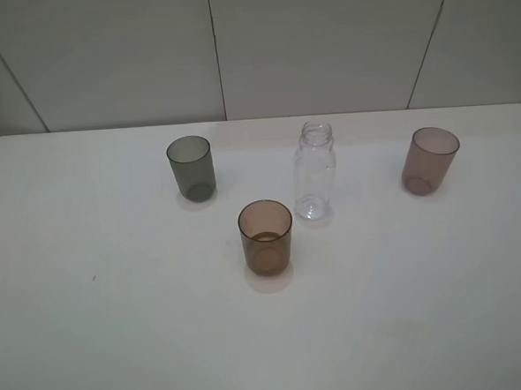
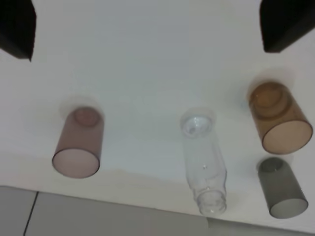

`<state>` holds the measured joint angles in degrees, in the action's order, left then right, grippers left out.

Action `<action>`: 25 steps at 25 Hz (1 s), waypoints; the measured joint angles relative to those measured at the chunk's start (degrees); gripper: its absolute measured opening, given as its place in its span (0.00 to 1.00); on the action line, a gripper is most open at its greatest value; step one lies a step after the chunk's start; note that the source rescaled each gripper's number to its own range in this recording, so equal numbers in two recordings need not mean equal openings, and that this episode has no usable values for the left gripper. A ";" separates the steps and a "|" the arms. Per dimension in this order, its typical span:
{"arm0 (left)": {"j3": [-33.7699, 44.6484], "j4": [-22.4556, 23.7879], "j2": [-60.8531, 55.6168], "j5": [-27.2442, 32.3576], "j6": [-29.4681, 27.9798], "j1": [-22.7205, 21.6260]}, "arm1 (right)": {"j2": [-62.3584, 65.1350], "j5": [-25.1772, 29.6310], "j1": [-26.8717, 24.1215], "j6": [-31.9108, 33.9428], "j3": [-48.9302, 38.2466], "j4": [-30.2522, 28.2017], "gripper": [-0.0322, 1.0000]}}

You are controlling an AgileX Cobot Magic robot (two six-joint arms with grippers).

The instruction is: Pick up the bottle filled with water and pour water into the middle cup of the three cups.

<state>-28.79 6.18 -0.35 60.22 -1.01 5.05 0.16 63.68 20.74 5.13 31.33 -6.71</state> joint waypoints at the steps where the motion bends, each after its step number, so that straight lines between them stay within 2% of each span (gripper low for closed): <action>1: 0.00 0.00 0.00 0.00 0.00 0.00 | -0.03 -0.97 0.00 -0.19 -0.53 -0.44 1.00; 8: 0.00 0.00 0.00 0.00 0.00 0.00 | -0.03 -2.56 -1.15 -0.82 -1.61 -0.83 1.00; 14: 0.00 0.00 0.00 0.00 0.00 0.00 | -0.03 -2.60 -10.84 -1.07 -1.61 -0.83 1.00; 16: 0.00 0.00 0.00 0.00 0.00 0.00 | -0.03 -2.60 -12.47 -1.22 -1.61 -0.77 1.00; 25: 0.00 0.00 0.00 0.00 0.00 0.00 | -0.03 -2.62 -12.90 -1.29 -1.61 -0.77 1.00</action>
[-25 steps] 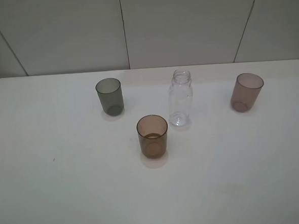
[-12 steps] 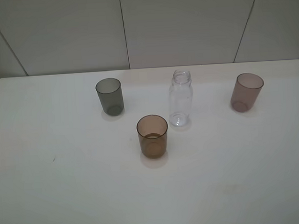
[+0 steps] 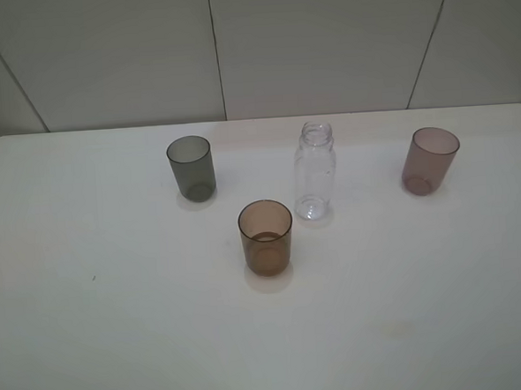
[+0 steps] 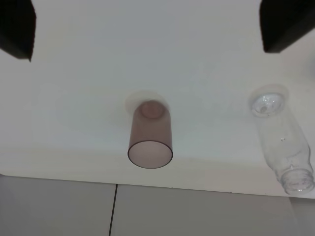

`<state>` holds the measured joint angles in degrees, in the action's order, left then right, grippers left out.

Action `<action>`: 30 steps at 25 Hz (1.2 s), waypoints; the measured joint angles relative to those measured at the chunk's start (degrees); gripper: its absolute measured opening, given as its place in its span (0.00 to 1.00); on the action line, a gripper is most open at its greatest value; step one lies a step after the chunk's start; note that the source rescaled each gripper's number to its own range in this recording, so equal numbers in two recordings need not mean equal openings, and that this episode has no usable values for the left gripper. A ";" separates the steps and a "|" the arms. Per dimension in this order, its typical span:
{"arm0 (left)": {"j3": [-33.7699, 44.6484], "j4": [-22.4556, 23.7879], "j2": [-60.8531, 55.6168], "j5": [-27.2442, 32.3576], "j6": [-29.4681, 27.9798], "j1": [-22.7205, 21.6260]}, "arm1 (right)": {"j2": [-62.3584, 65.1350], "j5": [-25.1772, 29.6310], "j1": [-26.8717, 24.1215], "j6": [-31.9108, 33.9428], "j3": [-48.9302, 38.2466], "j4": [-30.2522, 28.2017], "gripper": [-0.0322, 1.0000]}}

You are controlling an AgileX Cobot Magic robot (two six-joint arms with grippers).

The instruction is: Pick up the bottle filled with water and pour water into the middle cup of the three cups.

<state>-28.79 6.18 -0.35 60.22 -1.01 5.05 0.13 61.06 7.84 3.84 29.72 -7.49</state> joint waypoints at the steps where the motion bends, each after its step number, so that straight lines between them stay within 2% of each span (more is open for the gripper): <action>1: 0.00 0.00 0.00 0.00 0.00 0.00 | 0.00 0.00 0.00 0.00 0.00 0.00 1.00; 18: 0.00 0.00 0.00 0.00 0.00 0.00 | 0.00 0.00 -0.07 0.00 0.00 0.00 1.00; 30: 0.00 0.00 0.00 0.00 0.00 0.00 | 0.00 0.00 -4.16 0.00 0.00 -0.05 1.00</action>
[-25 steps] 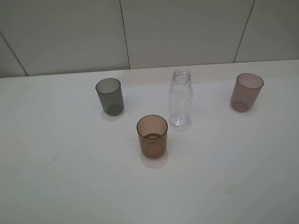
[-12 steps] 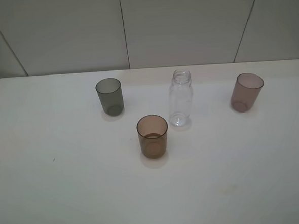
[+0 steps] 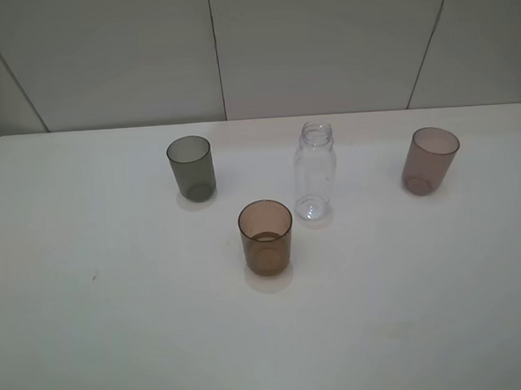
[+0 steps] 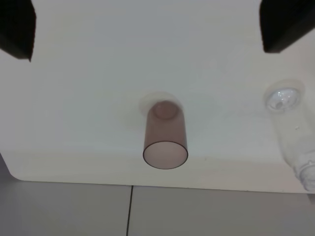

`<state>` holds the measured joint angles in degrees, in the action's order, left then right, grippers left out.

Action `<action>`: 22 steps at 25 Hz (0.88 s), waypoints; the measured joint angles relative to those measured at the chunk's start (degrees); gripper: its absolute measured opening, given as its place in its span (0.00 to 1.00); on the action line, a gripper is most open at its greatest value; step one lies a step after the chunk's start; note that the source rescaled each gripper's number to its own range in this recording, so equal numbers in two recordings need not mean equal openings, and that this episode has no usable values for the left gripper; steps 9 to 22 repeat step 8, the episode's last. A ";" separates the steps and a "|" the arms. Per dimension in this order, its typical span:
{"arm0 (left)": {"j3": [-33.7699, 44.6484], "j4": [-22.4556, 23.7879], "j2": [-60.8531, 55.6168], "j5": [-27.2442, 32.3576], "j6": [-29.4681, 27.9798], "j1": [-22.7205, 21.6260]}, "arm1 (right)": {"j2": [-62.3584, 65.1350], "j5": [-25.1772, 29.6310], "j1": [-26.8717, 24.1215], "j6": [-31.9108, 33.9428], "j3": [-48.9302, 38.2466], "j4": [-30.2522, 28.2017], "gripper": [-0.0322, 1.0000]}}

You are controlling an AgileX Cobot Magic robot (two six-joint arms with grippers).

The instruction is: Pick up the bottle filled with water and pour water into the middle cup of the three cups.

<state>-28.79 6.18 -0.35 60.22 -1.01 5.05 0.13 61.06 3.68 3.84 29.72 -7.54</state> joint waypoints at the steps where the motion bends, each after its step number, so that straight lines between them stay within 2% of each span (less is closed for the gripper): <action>1: 0.00 0.00 0.00 0.00 0.00 0.00 | 0.00 0.00 -0.51 0.00 0.00 0.00 1.00; 22: 0.00 0.00 0.00 0.00 0.00 0.00 | 0.00 0.00 -1.32 0.00 0.00 0.05 1.00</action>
